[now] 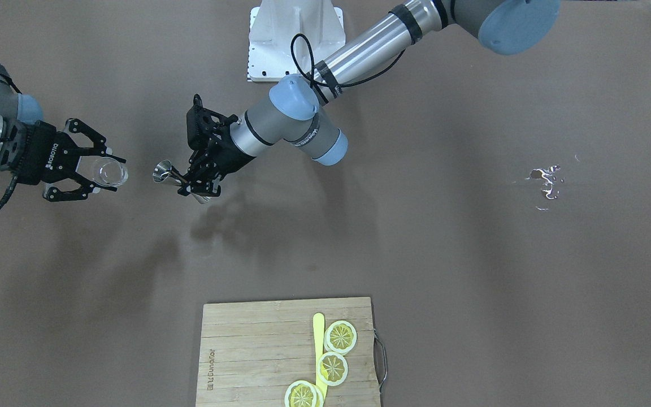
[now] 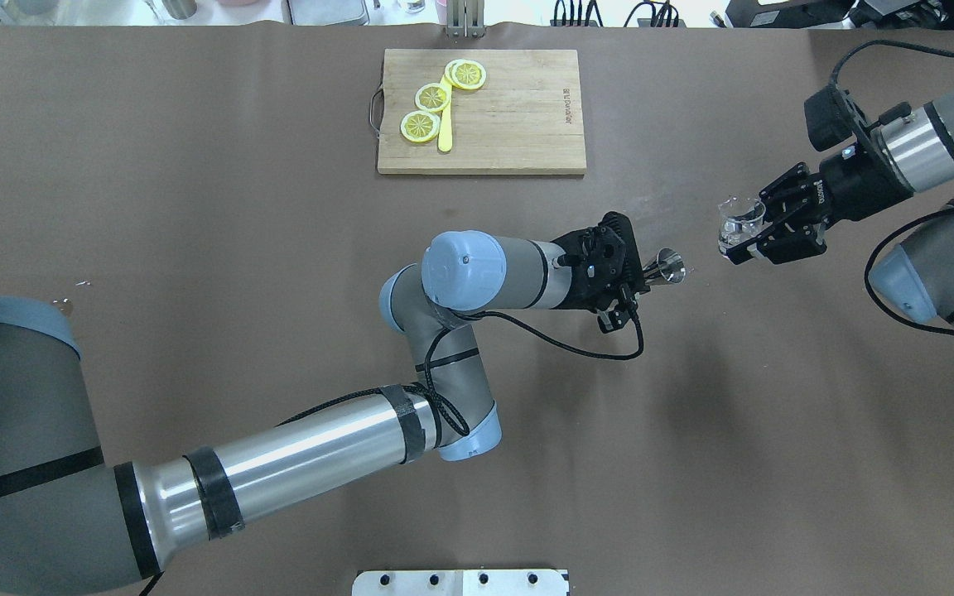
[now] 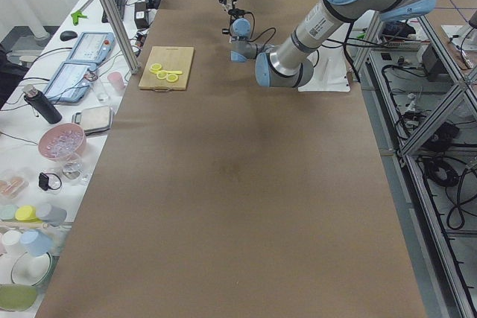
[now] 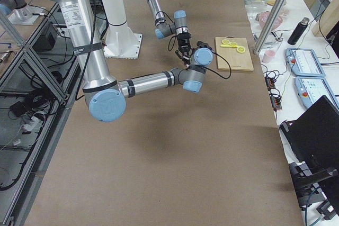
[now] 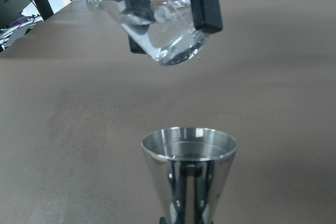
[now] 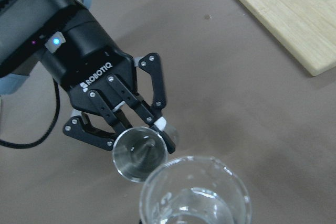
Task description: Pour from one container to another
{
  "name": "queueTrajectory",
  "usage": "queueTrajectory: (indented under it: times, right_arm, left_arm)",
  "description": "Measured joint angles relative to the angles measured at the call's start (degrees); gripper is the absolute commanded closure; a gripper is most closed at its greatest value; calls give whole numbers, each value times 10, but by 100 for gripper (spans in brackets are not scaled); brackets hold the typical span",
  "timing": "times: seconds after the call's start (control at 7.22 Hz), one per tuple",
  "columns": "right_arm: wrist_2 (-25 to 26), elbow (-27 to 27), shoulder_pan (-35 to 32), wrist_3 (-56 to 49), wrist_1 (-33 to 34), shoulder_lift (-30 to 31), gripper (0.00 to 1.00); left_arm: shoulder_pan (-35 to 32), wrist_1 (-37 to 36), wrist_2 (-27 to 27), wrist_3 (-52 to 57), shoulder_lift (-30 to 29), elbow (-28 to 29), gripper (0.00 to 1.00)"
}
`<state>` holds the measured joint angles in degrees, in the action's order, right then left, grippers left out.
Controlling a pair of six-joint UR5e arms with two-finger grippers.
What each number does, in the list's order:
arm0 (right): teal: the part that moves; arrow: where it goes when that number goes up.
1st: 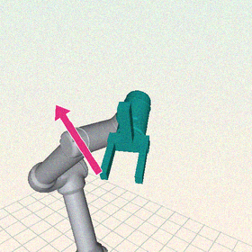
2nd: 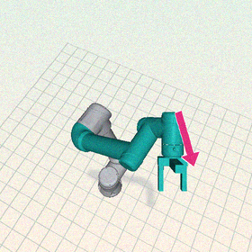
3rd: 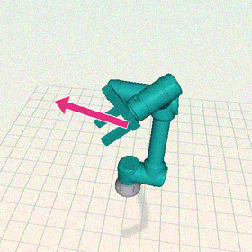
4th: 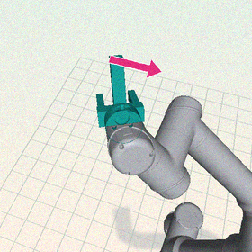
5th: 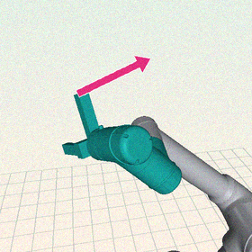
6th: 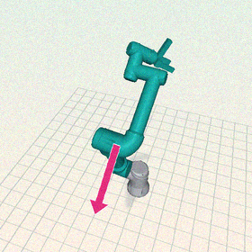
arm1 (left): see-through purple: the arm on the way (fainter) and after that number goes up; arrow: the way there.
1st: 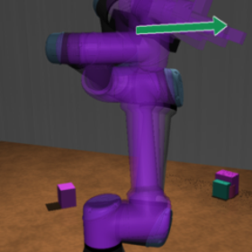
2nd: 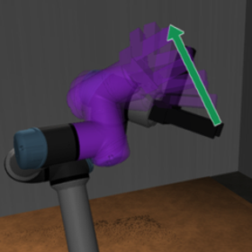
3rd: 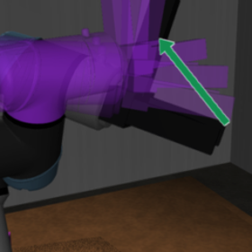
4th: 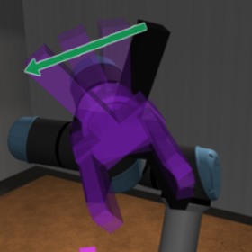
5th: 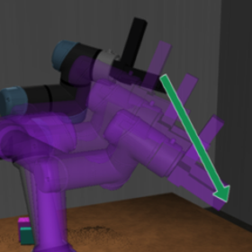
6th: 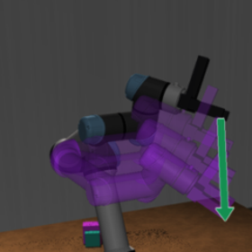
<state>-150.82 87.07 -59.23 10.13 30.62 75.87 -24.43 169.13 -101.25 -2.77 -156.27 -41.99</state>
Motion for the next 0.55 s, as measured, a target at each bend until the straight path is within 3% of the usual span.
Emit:
queueTrajectory:
  times: [0.42,0.55]
  right_arm:
    - [114,17,1,-87,23,18,100]
    - [151,47,6,-133,72,23,100]
  left_arm:
    - [0,0,0,0,0,0,100]
    - [0,0,0,0,0,0,100]
